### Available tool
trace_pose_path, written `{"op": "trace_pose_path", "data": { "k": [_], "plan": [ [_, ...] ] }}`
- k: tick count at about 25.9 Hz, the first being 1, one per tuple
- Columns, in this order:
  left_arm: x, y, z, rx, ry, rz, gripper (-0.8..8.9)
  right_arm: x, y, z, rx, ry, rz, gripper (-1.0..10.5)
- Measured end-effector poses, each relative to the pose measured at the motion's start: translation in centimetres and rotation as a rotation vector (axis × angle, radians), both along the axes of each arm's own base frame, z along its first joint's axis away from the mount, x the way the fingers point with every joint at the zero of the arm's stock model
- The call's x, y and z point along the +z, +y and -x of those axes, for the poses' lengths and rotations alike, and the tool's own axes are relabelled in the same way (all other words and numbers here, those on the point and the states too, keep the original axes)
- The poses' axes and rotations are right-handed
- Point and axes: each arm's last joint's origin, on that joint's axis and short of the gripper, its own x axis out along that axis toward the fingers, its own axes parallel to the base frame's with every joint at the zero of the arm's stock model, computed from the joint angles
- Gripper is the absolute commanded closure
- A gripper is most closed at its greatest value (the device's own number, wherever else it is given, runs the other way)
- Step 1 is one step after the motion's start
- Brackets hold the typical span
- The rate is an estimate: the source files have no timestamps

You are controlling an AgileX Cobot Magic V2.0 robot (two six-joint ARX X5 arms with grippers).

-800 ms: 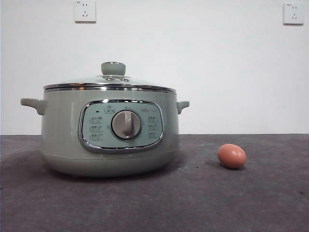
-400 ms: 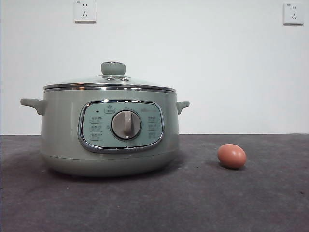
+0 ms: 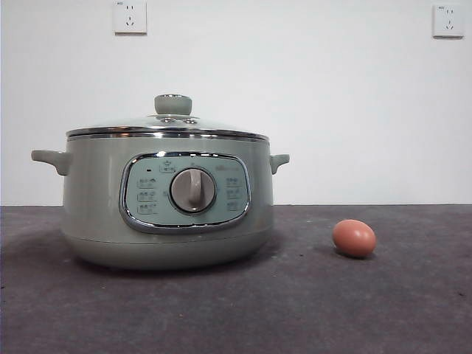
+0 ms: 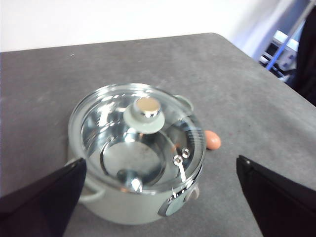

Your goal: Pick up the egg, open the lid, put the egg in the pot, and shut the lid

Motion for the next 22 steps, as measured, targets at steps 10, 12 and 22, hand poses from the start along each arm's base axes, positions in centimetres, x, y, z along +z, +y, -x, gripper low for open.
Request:
{"op": "trace_pose_path", "data": {
  "k": [10, 12, 22],
  "plan": [
    [0.1, -5.0, -9.8, -0.109, 0.127, -0.158, 1.85, -0.6, 0.4, -1.8, 0.027, 0.069, -0.009, 3.4],
    [-0.3, -6.5, -12.0, -0.131, 0.144, -0.196, 1.85, -0.7, 0.4, -2.2, 0.028, 0.085, -0.007, 3.4],
    [-6.1, -11.2, -19.5, -0.167, 0.217, -0.326, 1.85, -1.1, 0.6, -3.1, 0.027, 0.121, -0.002, 3.5]
  ]
}}
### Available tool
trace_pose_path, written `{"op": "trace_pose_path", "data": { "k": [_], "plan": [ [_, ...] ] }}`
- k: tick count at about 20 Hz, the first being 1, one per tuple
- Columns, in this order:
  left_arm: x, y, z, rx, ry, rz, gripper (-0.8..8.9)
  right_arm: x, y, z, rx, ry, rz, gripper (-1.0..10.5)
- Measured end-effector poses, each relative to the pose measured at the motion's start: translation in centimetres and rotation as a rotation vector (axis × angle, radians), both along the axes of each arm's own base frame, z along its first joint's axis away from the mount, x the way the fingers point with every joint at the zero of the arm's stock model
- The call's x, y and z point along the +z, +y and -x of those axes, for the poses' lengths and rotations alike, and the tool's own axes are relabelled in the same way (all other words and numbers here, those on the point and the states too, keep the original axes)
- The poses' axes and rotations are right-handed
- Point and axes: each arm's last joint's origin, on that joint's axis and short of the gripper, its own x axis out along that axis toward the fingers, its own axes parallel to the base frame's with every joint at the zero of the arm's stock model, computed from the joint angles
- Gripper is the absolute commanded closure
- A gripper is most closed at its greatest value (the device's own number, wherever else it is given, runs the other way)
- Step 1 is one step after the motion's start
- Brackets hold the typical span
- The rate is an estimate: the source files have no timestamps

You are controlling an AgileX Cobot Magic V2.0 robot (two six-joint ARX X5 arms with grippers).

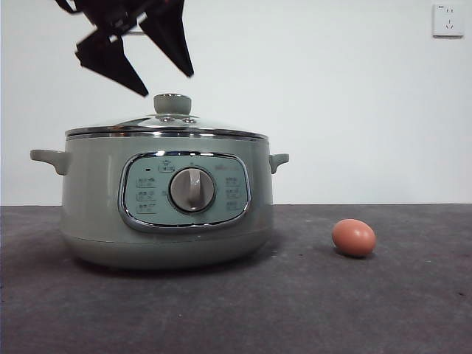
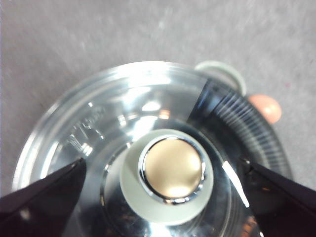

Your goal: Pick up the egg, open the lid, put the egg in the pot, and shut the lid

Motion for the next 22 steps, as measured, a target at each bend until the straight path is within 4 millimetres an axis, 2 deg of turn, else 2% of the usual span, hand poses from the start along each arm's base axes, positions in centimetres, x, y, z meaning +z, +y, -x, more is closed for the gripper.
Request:
{"op": "trace_pose_path", "data": {
  "k": [7, 8, 10, 14, 15, 17, 18, 22],
  "plan": [
    [-1.9, -0.5, -1.3, 0.029, 0.031, -0.062, 1.91, -0.1, 0.1, -0.3, 0.000, 0.013, 0.002, 3.5],
    [-2.0, -0.5, -1.3, 0.032, 0.032, -0.066, 2.20, -0.2, 0.1, -0.4, 0.000, 0.016, 0.002, 3.5],
    [-2.0, -0.7, -1.3, 0.027, 0.032, -0.067, 3.64, -0.2, 0.1, -0.5, 0.000, 0.018, 0.003, 3.5],
    [-2.0, -1.3, -1.0, 0.002, 0.034, -0.058, 3.84, -0.3, 0.1, -0.7, 0.000, 0.027, 0.004, 3.5],
    [-2.0, -1.3, -1.0, 0.001, 0.034, -0.058, 4.17, -0.3, 0.1, -0.8, 0.000, 0.028, 0.004, 3.5],
    [-2.0, -1.3, -1.0, -0.001, 0.034, -0.058, 5.83, -0.3, 0.1, -0.8, 0.000, 0.029, 0.004, 3.5],
    [-2.0, -1.4, -1.0, -0.001, 0.035, -0.058, 6.33, -0.3, 0.1, -0.8, 0.000, 0.029, 0.004, 3.5],
    [-2.0, -1.6, -0.8, -0.013, 0.041, -0.055, 7.37, -0.3, 0.1, -0.8, 0.000, 0.029, 0.004, 3.5]
  ]
}}
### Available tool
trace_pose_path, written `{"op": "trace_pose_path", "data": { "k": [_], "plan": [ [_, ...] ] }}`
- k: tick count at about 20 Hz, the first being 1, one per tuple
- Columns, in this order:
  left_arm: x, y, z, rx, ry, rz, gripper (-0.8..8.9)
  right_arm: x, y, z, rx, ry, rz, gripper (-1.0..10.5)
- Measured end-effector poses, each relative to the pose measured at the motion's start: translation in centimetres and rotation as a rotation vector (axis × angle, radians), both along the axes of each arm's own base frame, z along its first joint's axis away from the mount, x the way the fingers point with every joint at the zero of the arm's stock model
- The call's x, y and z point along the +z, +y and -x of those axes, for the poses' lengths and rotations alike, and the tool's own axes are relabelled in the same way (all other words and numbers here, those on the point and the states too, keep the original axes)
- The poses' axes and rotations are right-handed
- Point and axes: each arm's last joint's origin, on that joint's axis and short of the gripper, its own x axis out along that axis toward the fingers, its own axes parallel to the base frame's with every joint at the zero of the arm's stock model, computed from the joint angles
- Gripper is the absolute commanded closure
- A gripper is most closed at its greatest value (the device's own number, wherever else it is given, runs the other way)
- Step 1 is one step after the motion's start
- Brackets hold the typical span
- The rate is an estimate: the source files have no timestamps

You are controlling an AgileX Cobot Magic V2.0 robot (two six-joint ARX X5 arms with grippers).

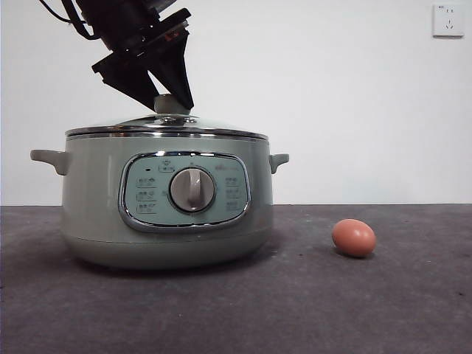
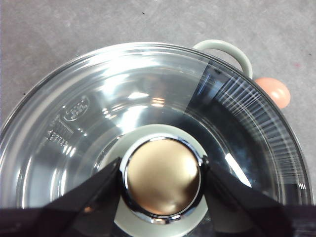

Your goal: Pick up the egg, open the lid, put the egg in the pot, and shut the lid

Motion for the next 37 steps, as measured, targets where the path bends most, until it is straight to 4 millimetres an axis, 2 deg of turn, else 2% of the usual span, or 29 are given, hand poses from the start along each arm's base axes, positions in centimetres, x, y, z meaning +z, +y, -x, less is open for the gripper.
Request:
{"op": "trace_pose_path", "data": {
  "k": [2, 9, 12, 15, 17, 20, 22, 25, 27, 32, 37],
  "plan": [
    [0.0, 0.0, 0.0, 0.001, 0.001, 0.000, 8.26, 0.0, 0.0, 0.0, 0.000, 0.000, 0.000, 3.5],
    [0.0, -0.1, 0.1, -0.017, 0.010, 0.017, 8.22, 0.0, 0.0, 0.0, 0.000, 0.000, 0.000, 3.5],
    [0.8, 0.0, 0.0, -0.012, 0.025, 0.014, 8.22, 0.0, 0.0, -0.1, 0.000, 0.004, 0.001, 3.5],
    [3.0, 0.1, 0.2, -0.011, 0.017, 0.028, 8.22, -0.3, 0.1, -0.6, 0.000, 0.021, 0.003, 3.5],
    [5.2, 0.1, 0.4, -0.012, -0.024, 0.046, 8.22, -0.4, 0.2, -1.0, 0.000, 0.034, 0.005, 3.5],
    [8.5, 1.0, 1.3, 0.002, -0.107, 0.085, 8.22, -0.8, 0.4, -2.8, -0.003, 0.031, 0.001, 3.5],
    [10.7, 2.6, 3.2, 0.026, -0.167, 0.116, 8.22, -1.3, 0.7, -4.6, -0.010, 0.042, -0.005, 3.5],
    [15.1, 6.0, 8.1, 0.081, -0.302, 0.162, 8.22, -2.9, 1.7, -7.9, 0.001, 0.084, -0.008, 3.5],
    [17.1, 8.1, 11.3, 0.122, -0.365, 0.176, 8.22, -4.6, 2.9, -10.0, 0.032, 0.134, -0.002, 3.5],
    [18.5, 11.4, 17.4, 0.214, -0.384, 0.162, 8.22, -9.6, 5.9, -14.7, 0.072, 0.239, 0.055, 3.5],
    [18.6, 12.4, 22.1, 0.227, -0.371, 0.156, 8.22, -13.8, 7.1, -17.1, 0.076, 0.340, 0.098, 3.5]
  ]
}}
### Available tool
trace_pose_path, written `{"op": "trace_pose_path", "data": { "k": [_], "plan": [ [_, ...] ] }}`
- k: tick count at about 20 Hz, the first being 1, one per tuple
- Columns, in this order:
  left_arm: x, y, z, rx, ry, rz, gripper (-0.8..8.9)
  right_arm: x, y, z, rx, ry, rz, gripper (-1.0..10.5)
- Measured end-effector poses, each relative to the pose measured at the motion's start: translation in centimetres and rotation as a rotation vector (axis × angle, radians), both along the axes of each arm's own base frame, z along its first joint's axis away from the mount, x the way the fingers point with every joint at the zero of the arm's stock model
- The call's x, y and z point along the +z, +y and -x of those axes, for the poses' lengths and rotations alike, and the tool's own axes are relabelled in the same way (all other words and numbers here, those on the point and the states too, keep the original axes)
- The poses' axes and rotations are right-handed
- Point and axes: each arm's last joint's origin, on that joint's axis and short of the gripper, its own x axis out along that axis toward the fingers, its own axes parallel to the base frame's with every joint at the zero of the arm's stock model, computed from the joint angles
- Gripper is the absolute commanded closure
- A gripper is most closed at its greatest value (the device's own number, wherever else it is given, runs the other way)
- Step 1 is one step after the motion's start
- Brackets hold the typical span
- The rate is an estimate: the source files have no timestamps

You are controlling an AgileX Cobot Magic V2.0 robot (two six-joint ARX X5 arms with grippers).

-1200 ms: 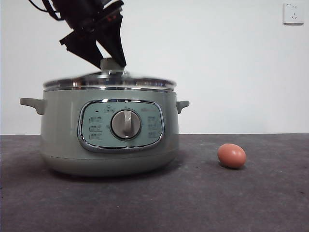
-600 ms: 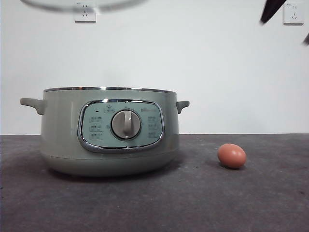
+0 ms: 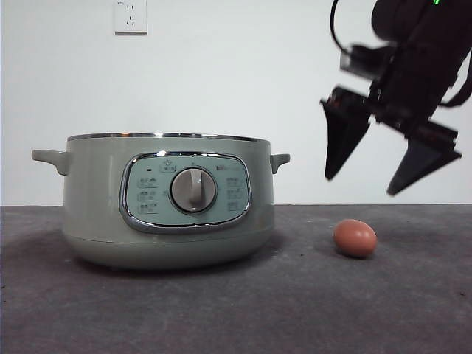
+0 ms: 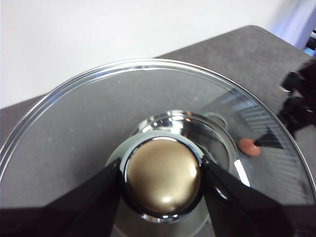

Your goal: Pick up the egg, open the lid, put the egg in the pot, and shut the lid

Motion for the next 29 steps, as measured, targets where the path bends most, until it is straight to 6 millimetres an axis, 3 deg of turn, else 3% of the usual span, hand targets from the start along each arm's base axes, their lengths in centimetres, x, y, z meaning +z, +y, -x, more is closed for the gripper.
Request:
{"op": "trace_pose_path", "data": {
  "k": [12, 18, 21, 29],
  "plan": [
    [-2.8, 1.2, 6.7, -0.002, 0.015, 0.003, 8.22, -4.9, 2.3, -1.9, 0.006, 0.035, 0.117, 3.7],
    [-2.8, 1.2, 7.1, -0.001, 0.007, 0.009, 8.22, -5.3, 2.3, -2.0, -0.001, 0.043, 0.132, 8.0],
    [-2.8, 1.2, 7.0, 0.000, 0.010, 0.008, 8.22, -5.3, 2.3, -2.0, -0.013, 0.045, 0.126, 9.5],
    [-2.8, 1.2, 7.0, -0.001, 0.009, 0.009, 8.22, -4.4, 2.2, -1.6, -0.022, 0.046, 0.119, 9.6]
  ]
}}
